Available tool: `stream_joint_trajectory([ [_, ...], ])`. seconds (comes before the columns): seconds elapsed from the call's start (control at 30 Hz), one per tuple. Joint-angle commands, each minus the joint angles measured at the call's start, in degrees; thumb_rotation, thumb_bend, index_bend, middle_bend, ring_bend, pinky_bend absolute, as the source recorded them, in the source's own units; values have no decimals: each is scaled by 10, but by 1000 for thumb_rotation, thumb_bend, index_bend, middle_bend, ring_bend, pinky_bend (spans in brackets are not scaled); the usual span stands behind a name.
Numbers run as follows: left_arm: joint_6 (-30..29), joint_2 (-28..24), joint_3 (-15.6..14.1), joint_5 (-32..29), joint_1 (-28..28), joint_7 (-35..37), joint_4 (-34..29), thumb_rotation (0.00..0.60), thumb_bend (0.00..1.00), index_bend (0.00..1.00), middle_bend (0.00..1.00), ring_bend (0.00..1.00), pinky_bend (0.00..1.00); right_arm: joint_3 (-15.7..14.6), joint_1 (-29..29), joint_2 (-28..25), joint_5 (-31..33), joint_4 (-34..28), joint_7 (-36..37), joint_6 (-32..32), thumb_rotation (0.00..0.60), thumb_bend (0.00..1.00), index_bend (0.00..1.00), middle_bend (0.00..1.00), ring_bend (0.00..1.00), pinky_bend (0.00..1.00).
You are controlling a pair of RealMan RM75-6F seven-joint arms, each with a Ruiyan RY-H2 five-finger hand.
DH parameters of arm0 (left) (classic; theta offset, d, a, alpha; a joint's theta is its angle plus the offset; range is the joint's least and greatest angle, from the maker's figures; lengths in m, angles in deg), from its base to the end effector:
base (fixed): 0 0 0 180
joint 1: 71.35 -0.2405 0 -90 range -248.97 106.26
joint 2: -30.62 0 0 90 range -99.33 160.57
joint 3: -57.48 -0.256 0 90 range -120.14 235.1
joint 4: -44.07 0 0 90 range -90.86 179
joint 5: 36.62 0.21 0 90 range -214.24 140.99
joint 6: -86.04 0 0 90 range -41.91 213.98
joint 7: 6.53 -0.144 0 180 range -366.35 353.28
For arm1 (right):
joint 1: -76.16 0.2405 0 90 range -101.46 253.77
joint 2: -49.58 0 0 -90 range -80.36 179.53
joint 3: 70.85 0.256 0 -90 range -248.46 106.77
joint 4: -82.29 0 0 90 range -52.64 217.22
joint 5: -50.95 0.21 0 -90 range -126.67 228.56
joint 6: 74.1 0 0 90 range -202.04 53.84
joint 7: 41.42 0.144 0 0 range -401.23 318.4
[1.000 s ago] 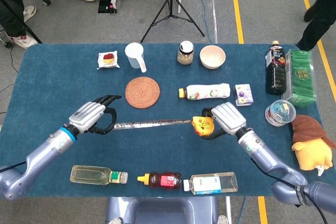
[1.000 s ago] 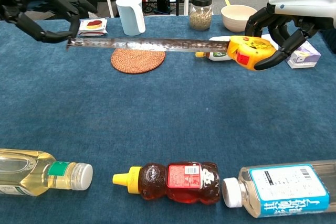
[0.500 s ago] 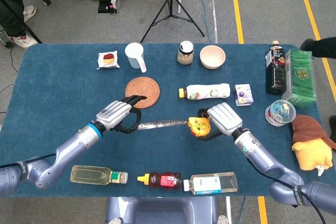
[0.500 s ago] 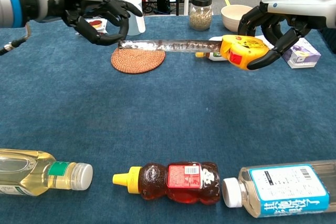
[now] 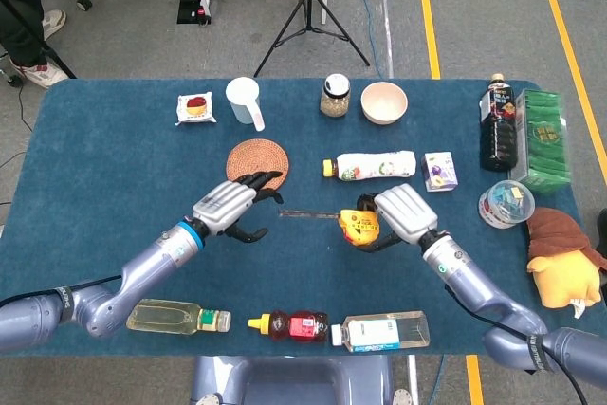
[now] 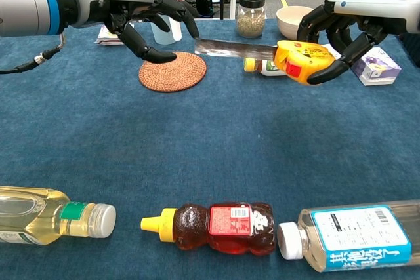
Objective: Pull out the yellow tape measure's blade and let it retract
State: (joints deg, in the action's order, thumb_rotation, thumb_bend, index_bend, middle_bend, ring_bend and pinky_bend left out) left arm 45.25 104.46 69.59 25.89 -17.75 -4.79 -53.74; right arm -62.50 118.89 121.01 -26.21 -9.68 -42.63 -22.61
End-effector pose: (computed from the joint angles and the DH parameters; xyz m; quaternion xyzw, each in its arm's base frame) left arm -0.0748 0.3528 0.0261 -0.7589 -0.4581 -0.3922 0.2456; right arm -0.1509 -0.3468 0.0601 0.7679 -0.3581 0.3934 0.3570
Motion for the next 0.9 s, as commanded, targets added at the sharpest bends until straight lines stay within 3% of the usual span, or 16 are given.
stream_joint_trajectory([
  [0.03, -9, -6, -2, 2, -5, -3, -5, 554, 343, 217, 16, 0, 90, -1, -1, 0, 0, 2, 2, 0, 389, 180, 684, 717, 670, 612],
  [0.3, -43, -48, -9, 18, -35, 1, -25, 553, 342, 217, 16, 0, 89, -6, -5, 2, -3, 15, 12, -1, 390, 181, 683, 717, 670, 613],
  [0.9, -164, -202, -53, 103, -168, 50, -100, 552, 341, 217, 16, 0, 90, -34, -10, 45, -8, 80, -12, -17, 387, 180, 657, 685, 621, 575],
])
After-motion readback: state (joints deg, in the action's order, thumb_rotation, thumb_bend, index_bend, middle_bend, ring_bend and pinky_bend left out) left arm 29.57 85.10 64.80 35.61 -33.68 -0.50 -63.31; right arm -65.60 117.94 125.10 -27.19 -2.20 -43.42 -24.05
